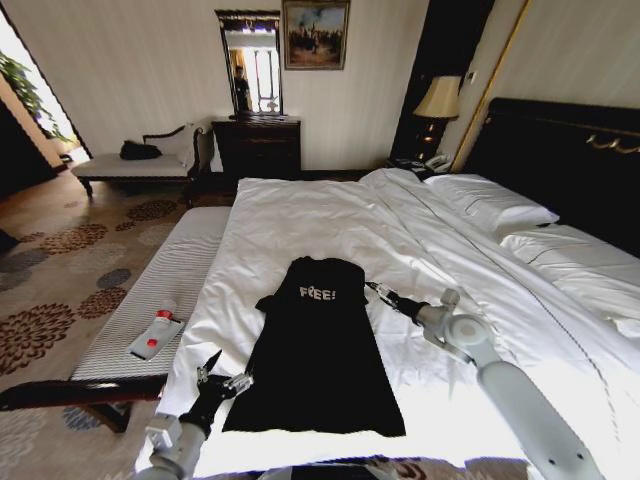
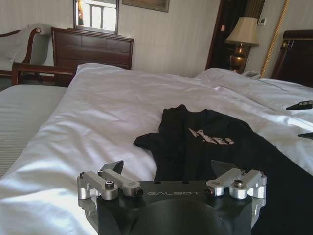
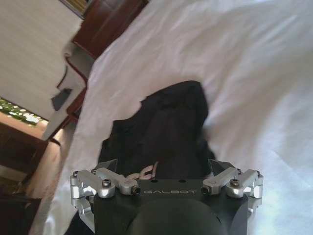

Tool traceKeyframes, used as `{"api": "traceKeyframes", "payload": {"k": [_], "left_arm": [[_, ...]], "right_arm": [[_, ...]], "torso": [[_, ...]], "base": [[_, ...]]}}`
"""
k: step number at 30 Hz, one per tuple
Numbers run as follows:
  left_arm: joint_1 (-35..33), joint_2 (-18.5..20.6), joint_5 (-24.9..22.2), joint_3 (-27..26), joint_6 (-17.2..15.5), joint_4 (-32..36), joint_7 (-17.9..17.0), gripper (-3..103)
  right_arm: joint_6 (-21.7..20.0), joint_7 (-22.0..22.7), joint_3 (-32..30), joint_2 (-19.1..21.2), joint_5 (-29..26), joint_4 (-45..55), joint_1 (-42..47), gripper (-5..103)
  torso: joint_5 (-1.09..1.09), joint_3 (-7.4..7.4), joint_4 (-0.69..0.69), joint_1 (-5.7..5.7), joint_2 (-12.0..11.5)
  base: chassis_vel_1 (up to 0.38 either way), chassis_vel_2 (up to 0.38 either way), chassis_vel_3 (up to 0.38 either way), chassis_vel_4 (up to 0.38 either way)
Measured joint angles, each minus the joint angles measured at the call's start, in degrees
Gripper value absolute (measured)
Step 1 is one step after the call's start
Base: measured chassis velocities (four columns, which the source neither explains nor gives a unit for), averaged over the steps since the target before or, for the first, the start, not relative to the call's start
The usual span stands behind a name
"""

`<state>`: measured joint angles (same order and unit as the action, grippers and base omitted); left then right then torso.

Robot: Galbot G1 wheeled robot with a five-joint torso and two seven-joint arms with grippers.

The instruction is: Fold the clothes on the bed.

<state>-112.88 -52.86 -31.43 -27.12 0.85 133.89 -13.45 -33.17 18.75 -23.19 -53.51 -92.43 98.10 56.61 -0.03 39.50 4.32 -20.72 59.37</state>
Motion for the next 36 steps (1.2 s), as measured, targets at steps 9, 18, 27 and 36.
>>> {"api": "traceKeyframes", "payload": {"k": [9, 18, 27, 36], "left_arm": [[0.11, 0.31, -0.45, -0.8, 0.2, -0.81, 0.03, 100], [0.31, 1.23, -2.12, -2.0, -0.68, -0.95, -0.9, 100], [-0.18, 0.7, -2.22, -2.02, -0.92, -1.06, -1.3, 100], [-0.59, 0.61, -2.3, -2.49, -0.92, -0.8, -1.54, 100]], "right_arm": [[-1.15, 0.66, 1.16, -2.09, -1.81, -9.39, -6.07, 88], [-2.04, -0.39, 1.11, -3.89, -0.65, -14.44, -7.7, 66], [-2.55, -1.05, -0.48, -6.26, 0.86, -14.14, -5.0, 52], [-2.6, -1.31, -0.4, -6.84, 1.19, -13.57, -4.68, 34]], "torso": [[-0.01, 0.0, 0.01, 0.0, 0.0], [-0.01, 0.0, 0.01, 0.0, 0.0], [0.0, 0.0, 0.01, 0.0, 0.0], [-0.01, 0.0, 0.01, 0.0, 0.0]], "base": [[0.0, 0.0, 0.0, 0.0], [0.0, 0.0, 0.0, 0.0], [0.0, 0.0, 0.0, 0.0], [0.0, 0.0, 0.0, 0.0]]}}
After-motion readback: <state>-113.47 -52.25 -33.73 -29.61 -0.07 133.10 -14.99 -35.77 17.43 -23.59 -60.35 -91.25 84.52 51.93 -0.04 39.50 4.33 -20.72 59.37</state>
